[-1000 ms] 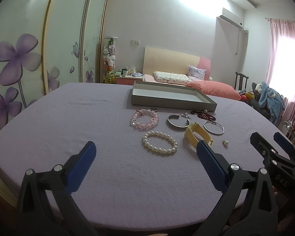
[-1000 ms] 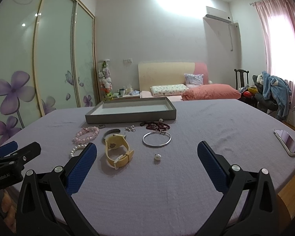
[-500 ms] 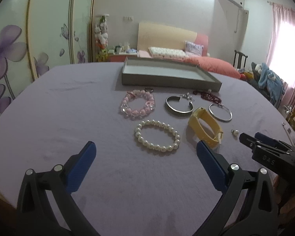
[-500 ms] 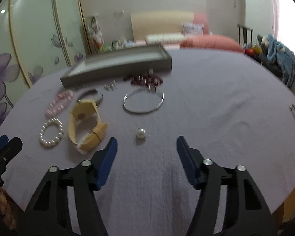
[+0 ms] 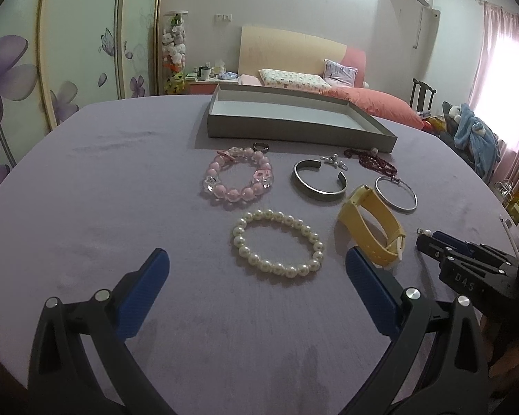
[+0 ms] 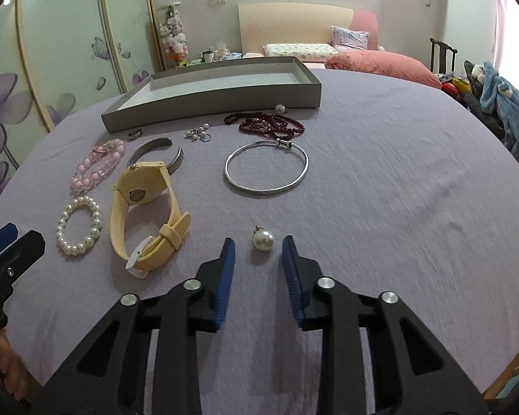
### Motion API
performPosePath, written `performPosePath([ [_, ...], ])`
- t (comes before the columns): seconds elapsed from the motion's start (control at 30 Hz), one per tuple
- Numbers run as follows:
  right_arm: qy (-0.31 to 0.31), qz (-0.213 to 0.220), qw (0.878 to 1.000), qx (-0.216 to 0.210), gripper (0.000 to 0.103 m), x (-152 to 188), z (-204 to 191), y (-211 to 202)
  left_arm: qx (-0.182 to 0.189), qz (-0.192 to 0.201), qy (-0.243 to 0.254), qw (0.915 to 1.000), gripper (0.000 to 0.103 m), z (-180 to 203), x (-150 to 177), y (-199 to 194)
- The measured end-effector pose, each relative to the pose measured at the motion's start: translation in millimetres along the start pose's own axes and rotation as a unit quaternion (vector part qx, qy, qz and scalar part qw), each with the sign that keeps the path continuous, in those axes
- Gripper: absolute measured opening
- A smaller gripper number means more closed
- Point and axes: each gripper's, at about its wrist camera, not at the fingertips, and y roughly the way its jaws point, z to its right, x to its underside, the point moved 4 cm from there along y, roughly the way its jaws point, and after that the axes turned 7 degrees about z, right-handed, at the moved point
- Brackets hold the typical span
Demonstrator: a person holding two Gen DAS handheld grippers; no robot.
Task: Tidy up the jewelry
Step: 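Move the left tool toward the white pearl bracelet, then close the left tool on the pearl bracelet and lift it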
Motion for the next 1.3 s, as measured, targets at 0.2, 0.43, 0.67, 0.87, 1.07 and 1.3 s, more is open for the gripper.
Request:
performPosePath([
  [0.2,-0.008,0.003,1.000,0.006,0.022,-2.6,-1.4,3.2,0.000,-0.007,0.001,1.0000,0.099,-0.1,1.6,3.2],
  [0.43,-0.005,0.000,1.000,0.007,0.022,-4.7,-0.6,4.7,0.001,-0.017,0.001,0.9999,0.099,1.5,2.4,11.4],
  [0.67,0.003,0.000,1.000,0.006,0.014,-6.1,3.4,5.6,0.001,-0.039,0.001,0.9992,0.099,5.0,3.0,22.8],
  [0.87,0.016,0.007,1.000,0.011,0.014,-4.5,15.6,3.8,-0.004,-0.058,-0.025,0.9980,0.091,-4.9,-1.4,33.4],
  [1.07,0.011,0.013,1.000,0.013,0.014,-3.1,14.1,3.8,-0.017,-0.073,-0.041,0.9963,0.062,-15.4,-6.6,42.7],
  [1.3,0.011,0.015,1.000,0.012,0.014,-2.7,14.4,3.9,-0.044,-0.074,-0.009,0.9962,0.033,-8.2,-8.1,49.3],
])
